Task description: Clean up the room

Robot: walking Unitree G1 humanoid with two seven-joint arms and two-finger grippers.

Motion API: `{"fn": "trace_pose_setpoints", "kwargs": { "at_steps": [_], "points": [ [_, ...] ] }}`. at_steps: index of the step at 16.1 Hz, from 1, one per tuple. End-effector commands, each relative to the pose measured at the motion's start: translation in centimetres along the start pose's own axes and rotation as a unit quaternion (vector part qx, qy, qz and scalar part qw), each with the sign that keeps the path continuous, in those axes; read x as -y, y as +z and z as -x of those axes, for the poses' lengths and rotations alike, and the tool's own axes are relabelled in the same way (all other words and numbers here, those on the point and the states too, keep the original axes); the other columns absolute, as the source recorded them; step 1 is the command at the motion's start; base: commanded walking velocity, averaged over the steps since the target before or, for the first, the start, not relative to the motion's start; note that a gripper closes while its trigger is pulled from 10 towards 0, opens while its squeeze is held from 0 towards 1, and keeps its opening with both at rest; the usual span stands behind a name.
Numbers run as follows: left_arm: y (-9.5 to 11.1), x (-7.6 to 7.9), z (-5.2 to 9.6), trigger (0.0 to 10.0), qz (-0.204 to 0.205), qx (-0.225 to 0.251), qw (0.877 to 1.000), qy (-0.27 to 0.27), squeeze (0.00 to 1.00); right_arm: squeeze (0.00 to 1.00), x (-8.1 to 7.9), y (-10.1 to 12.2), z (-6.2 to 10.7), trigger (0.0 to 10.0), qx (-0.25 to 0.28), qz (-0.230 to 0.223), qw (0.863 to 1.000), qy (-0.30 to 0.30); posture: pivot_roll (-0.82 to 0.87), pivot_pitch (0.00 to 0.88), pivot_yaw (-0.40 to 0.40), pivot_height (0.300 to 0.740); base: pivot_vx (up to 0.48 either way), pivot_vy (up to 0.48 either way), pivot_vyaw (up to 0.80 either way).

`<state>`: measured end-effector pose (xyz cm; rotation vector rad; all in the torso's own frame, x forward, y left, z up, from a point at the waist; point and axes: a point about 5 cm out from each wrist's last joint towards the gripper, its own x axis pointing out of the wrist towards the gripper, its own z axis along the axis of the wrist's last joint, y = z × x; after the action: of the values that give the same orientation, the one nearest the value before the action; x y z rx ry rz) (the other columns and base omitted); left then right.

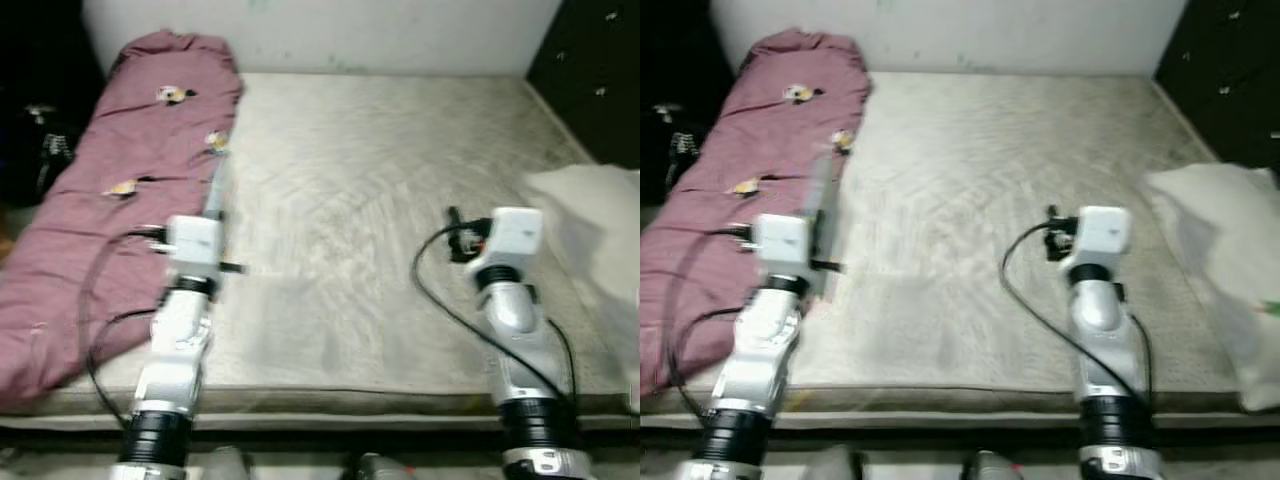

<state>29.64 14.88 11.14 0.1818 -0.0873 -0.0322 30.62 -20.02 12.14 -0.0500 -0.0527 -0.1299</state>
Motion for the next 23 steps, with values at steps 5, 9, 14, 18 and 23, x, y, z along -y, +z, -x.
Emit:
{"fn": "trace_pose_setpoints", "kwargs": {
  "at_steps": [5,9,14,18,23],
  "points": [
    [0.64,-1.14,-0.16,10.0,-0.004,0.019,1.0,0.021,0.0,0.0,-0.73,0.51,-0.06,10.0,0.007,-0.003,1.0,0.019,-0.05,0.0,-0.011,0.74,0.0,-0.48,0.0],
    [0.56,-1.08,-0.12,10.0,-0.002,0.018,1.0,0.023,0.0,0.0,-0.87,0.63,-0.06,10.0,0.007,0.006,1.0,0.025,-0.05,0.0,-0.015,0.74,0.0,-0.48,0.0],
    [0.55,-1.08,-0.12,10.0,-0.001,0.018,1.0,0.025,0.0,0.0,-0.83,0.62,-0.07,10.0,0.006,0.008,1.0,0.027,-0.06,0.0,-0.015,0.74,0.0,-0.48,0.0],
    [0.8,-1.02,-0.07,10.0,0.018,0.031,0.999,0.018,0.0,0.0,-0.79,0.56,0.0,10.0,0.006,0.009,1.0,0.026,-0.06,0.0,-0.013,0.74,0.0,-0.12,0.0],
    [1.04,-1.35,0.03,10.0,0.026,0.041,0.999,0.008,0.0,0.0,-0.8,0.55,0.03,10.0,0.005,0.009,1.0,0.026,-0.06,0.0,-0.012,0.74,0.181,0.0,0.0]
  ]
}}
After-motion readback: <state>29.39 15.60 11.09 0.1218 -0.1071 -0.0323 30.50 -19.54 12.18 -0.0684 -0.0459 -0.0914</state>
